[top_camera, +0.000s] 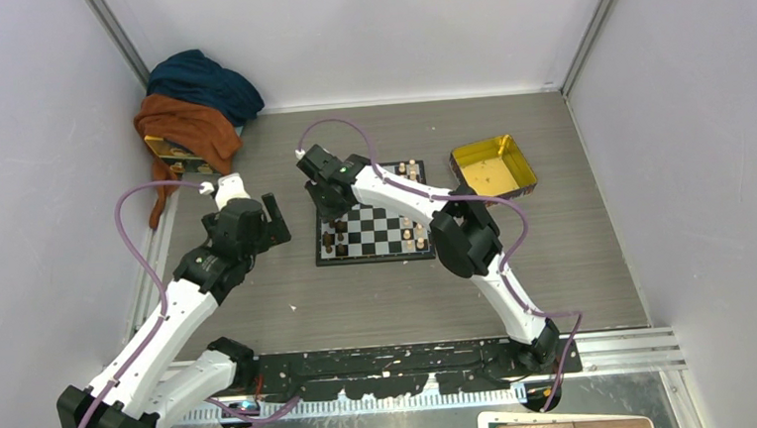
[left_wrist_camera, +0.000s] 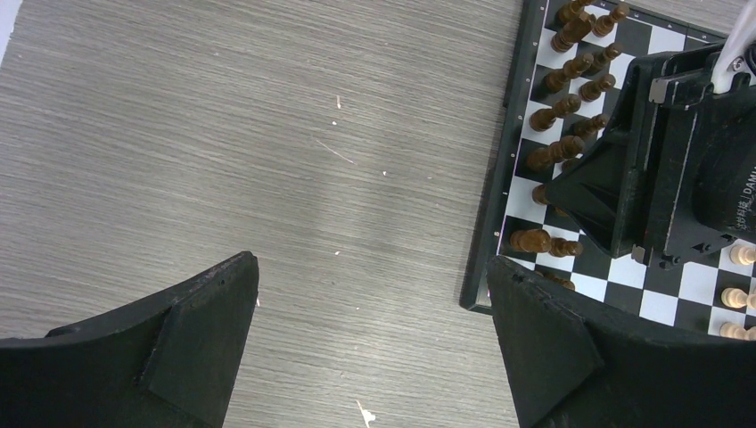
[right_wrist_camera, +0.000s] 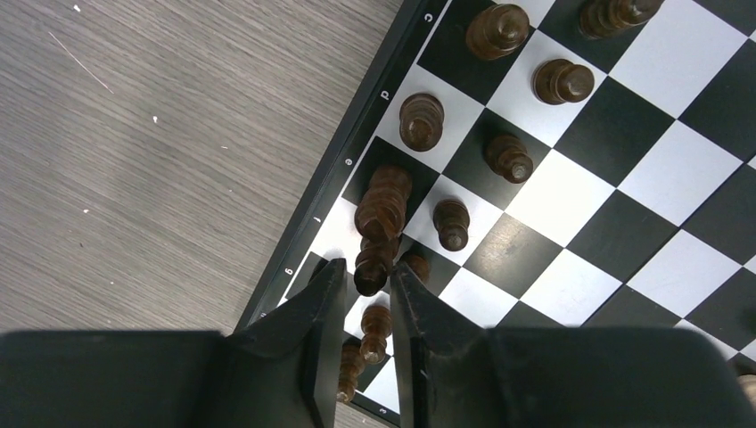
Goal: Set up the chess pieces on the board
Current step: Adjust the chess piece on the chessboard.
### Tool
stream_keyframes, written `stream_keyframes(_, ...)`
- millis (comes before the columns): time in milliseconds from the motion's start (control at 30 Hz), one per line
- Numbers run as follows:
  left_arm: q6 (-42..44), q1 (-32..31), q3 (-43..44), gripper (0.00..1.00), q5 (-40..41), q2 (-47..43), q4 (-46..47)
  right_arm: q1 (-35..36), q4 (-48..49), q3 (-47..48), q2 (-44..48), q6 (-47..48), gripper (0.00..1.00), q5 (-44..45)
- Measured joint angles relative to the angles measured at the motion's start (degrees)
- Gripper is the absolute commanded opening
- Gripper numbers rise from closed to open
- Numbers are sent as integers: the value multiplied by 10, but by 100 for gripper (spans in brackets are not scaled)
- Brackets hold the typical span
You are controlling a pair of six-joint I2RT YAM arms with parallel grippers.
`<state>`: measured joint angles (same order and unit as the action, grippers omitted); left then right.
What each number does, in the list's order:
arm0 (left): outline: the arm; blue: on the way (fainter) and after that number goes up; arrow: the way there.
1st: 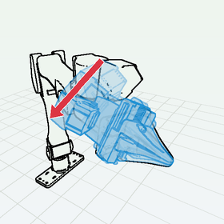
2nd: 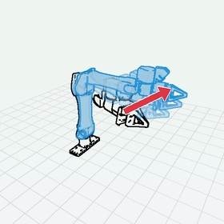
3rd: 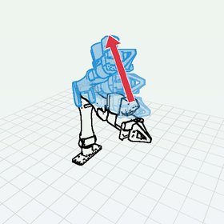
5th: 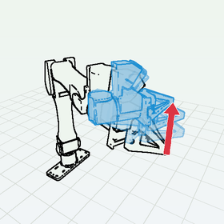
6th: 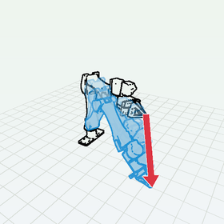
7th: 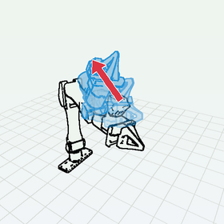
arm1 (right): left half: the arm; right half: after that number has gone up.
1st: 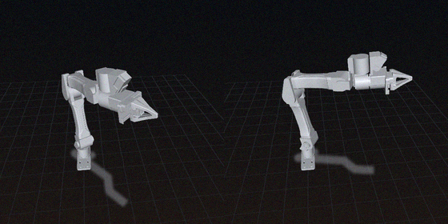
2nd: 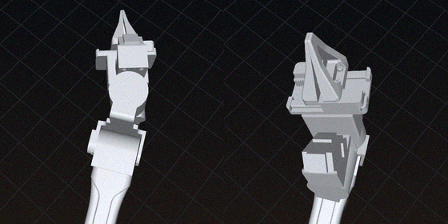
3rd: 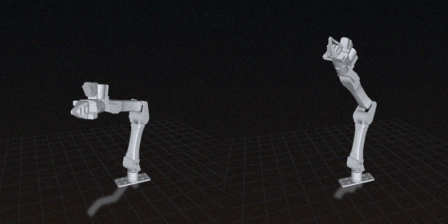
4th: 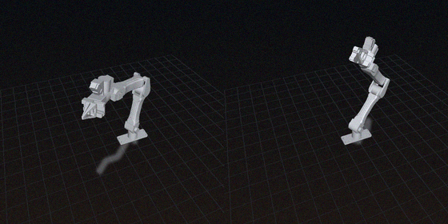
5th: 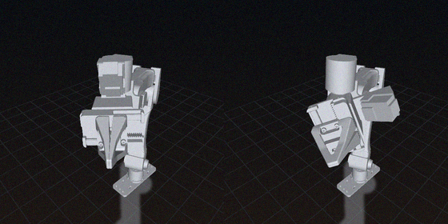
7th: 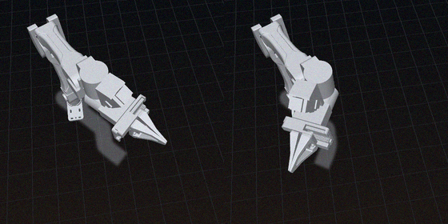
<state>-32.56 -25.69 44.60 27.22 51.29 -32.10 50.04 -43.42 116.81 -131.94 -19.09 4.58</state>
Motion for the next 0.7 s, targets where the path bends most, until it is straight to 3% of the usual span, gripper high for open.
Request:
stream_keyframes(300,0,0,-1,100,0,0,0,0,-3,1,-1,7,15,0)
stream_keyframes(700,0,0,-1,100,0,1,0,0,-3,1,-1,10,14,0)
